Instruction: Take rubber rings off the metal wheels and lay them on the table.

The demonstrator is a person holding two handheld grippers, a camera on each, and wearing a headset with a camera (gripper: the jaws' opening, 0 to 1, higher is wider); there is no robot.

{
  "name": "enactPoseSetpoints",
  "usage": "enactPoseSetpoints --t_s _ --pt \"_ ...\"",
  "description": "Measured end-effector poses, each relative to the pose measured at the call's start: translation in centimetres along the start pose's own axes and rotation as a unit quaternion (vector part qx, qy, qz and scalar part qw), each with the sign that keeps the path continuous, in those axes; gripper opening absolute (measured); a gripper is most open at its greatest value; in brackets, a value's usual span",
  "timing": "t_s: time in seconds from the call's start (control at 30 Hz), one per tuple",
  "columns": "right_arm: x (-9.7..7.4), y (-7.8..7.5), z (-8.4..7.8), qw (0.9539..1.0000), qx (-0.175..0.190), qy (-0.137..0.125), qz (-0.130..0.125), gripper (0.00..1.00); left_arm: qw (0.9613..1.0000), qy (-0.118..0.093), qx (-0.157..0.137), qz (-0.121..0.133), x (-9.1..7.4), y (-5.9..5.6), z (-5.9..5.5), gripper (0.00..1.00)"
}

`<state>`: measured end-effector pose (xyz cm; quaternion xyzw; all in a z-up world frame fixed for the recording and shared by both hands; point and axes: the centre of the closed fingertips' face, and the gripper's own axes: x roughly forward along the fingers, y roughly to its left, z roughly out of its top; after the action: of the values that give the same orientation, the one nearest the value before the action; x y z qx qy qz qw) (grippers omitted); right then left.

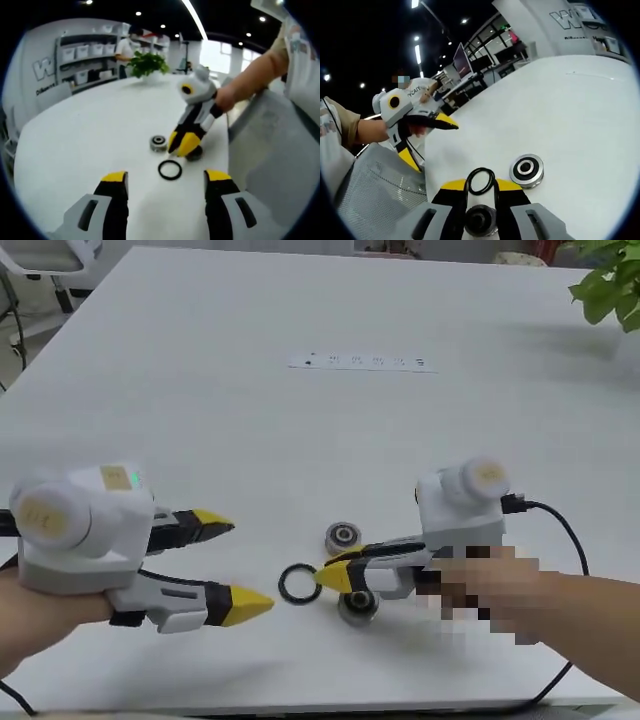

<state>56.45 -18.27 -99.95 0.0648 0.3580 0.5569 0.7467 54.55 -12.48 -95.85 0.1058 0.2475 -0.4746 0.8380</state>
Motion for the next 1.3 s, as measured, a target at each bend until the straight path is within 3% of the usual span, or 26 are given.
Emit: enactPoseSetpoints --t_s 0.43,0.57,0.93,1.3 --pt "-3.3 0.4 3.3 0.9979 -0.031 -0.054 -0.02 0.36 1.0 -0.005 0.005 -0.003 0.2 -0.6 1.2 0.65" --pt "-4.2 0.6 3.7 0.9966 -0.05 -0.06 -0.026 0.4 0.9999 -0.005 0.01 -0.003 0.0 -0.7 1.5 0.66" --pt "-6.6 1.0 3.6 0.9921 -0.092 -0.069 -0.05 0.53 0.9998 -0.017 0.009 -0.006 -0.5 -1.1 2.8 0.7" --pt "-8.6 0.7 1.6 0.9865 -0.135 -0.052 -0.077 0.65 0.9998 -0.021 0.003 -0.004 -0.6 -1.6 2.9 0.74"
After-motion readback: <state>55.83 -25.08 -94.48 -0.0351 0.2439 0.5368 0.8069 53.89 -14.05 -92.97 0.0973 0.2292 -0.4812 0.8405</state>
